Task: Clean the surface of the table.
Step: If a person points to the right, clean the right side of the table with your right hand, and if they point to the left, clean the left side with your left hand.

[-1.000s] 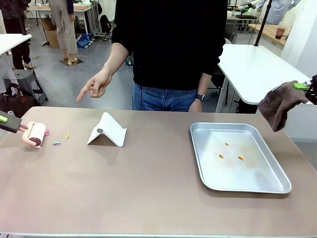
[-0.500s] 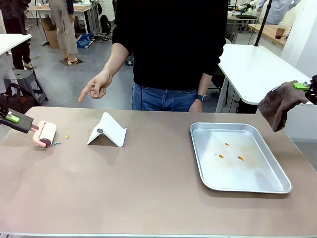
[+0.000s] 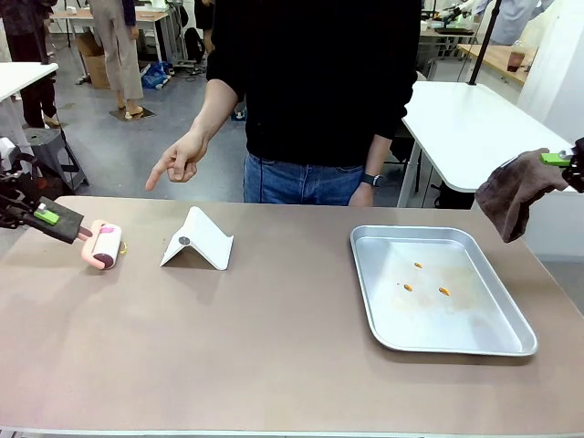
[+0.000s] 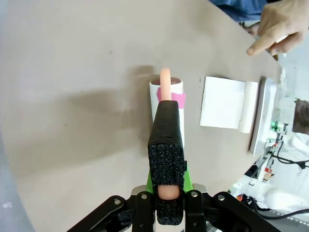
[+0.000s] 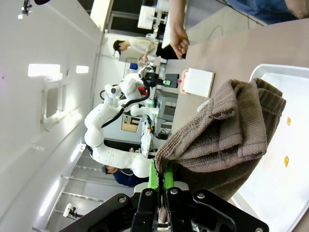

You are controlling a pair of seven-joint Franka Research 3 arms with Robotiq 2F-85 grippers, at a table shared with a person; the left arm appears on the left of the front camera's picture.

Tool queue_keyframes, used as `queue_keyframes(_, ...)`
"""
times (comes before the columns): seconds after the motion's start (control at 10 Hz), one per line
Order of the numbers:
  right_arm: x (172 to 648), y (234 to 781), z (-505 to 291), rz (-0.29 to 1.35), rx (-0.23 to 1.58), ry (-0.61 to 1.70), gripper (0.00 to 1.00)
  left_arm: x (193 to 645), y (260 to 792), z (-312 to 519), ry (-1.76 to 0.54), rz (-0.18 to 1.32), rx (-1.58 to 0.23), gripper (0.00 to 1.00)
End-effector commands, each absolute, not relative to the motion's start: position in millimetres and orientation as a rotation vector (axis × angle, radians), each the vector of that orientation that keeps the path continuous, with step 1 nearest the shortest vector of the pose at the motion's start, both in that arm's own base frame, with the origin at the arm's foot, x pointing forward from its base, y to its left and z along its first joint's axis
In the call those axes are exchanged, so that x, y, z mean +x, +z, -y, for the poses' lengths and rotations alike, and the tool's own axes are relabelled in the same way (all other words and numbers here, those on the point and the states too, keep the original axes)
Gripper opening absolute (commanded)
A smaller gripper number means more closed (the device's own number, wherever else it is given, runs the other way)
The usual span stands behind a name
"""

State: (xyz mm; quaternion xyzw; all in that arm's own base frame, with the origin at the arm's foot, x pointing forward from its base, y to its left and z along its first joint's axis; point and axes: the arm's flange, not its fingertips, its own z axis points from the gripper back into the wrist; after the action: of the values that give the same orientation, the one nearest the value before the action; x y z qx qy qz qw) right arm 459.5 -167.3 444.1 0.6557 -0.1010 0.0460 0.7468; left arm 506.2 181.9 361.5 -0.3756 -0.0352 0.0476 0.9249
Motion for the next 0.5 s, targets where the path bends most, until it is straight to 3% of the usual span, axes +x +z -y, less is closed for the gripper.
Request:
queue_keyframes(0.0, 462, 450, 168, 0.220, 1.444, 0.090, 0.00, 503, 353, -161, 0.081, 0.024, -0.753, 0.22)
queue_keyframes(0.4, 462, 450, 168, 0.220, 1.444, 0.090, 0.00, 515, 354, -138, 0.064, 0.014, -0.775, 0.22)
